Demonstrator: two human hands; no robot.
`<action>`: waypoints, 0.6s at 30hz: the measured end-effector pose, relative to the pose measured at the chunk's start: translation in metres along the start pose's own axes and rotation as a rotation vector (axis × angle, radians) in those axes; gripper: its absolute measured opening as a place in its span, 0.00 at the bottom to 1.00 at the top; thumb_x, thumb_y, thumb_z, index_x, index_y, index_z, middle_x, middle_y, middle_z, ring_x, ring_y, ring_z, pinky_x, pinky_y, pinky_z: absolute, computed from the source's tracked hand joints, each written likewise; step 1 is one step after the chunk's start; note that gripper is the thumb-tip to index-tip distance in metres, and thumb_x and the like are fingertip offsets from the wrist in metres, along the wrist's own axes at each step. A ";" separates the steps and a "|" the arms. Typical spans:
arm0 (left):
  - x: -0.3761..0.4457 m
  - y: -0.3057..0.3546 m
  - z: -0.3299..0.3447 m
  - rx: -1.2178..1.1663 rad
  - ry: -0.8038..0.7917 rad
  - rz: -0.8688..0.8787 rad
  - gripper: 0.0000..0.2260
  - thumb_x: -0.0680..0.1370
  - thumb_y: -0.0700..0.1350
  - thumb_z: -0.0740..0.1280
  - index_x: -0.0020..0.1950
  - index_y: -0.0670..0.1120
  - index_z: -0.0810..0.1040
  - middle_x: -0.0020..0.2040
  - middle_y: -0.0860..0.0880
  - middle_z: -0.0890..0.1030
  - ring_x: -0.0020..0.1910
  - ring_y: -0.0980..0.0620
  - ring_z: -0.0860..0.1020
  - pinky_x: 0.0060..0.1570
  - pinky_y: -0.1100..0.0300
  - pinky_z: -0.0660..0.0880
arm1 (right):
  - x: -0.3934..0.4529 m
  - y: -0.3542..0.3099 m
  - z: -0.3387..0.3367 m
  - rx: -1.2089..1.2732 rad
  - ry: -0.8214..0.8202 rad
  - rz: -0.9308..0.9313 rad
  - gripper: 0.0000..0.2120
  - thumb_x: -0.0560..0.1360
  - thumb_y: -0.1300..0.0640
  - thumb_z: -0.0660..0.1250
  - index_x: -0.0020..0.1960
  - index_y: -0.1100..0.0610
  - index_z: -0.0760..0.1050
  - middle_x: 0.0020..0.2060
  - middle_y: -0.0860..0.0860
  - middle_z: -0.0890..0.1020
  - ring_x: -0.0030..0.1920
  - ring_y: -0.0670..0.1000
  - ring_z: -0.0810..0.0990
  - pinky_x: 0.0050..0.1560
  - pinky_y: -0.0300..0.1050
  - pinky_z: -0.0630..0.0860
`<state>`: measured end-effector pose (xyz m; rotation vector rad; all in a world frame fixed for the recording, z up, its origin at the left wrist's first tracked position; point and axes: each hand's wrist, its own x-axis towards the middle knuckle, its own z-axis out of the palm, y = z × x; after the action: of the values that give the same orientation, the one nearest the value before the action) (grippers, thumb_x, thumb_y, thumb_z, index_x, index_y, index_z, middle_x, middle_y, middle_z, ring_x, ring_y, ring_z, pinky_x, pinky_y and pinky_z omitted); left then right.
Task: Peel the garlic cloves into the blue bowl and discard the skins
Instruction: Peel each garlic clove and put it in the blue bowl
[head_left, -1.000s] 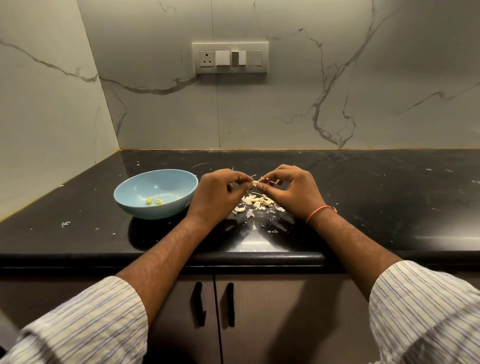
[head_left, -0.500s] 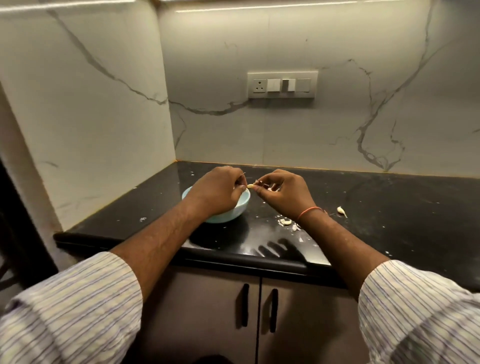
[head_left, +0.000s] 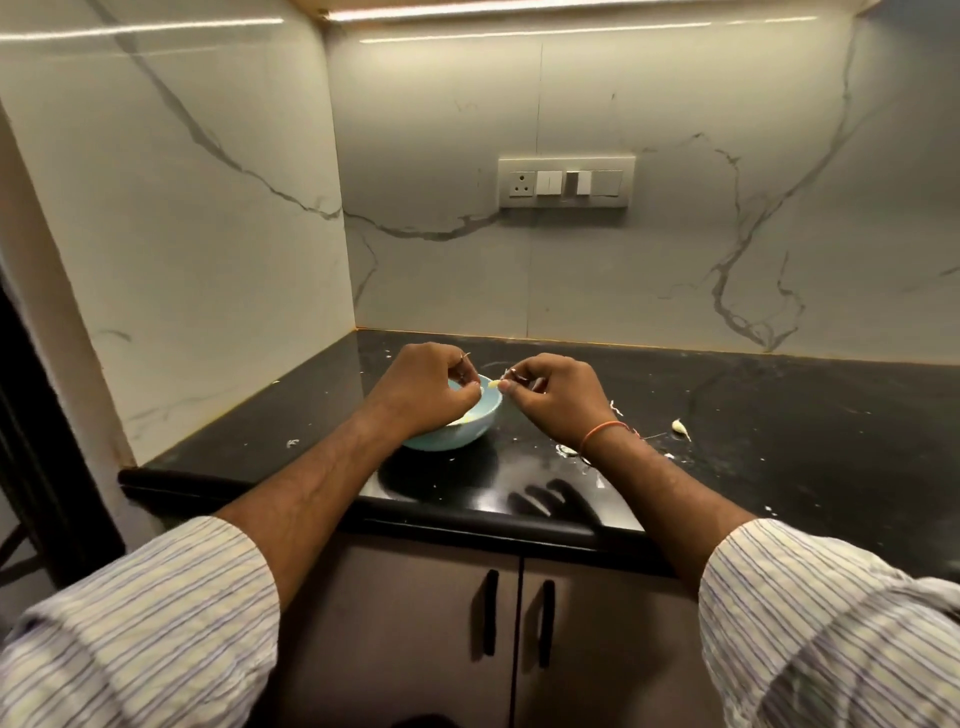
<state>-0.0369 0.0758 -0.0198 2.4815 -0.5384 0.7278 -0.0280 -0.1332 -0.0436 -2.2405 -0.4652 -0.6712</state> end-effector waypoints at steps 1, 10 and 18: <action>0.001 0.007 0.003 -0.024 0.011 0.011 0.03 0.76 0.48 0.76 0.46 0.50 0.88 0.42 0.56 0.85 0.38 0.65 0.78 0.47 0.61 0.78 | -0.002 0.005 -0.007 -0.008 0.029 0.007 0.06 0.77 0.49 0.76 0.50 0.51 0.87 0.40 0.43 0.84 0.39 0.42 0.79 0.43 0.40 0.76; 0.020 0.063 0.059 0.019 -0.194 0.094 0.16 0.75 0.47 0.80 0.61 0.48 0.87 0.57 0.51 0.88 0.54 0.55 0.84 0.62 0.57 0.80 | -0.036 0.061 -0.059 -0.080 0.116 0.119 0.06 0.76 0.48 0.77 0.48 0.50 0.88 0.40 0.43 0.86 0.39 0.43 0.83 0.46 0.46 0.82; 0.019 0.070 0.070 -0.079 -0.120 0.199 0.11 0.77 0.50 0.78 0.58 0.51 0.89 0.47 0.50 0.89 0.41 0.54 0.85 0.49 0.52 0.83 | -0.042 0.062 -0.071 -0.070 0.074 0.096 0.04 0.76 0.50 0.77 0.48 0.50 0.87 0.37 0.43 0.85 0.38 0.44 0.83 0.43 0.46 0.83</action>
<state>-0.0293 -0.0237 -0.0355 2.4320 -0.8520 0.6210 -0.0527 -0.2322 -0.0608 -2.2795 -0.3003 -0.7273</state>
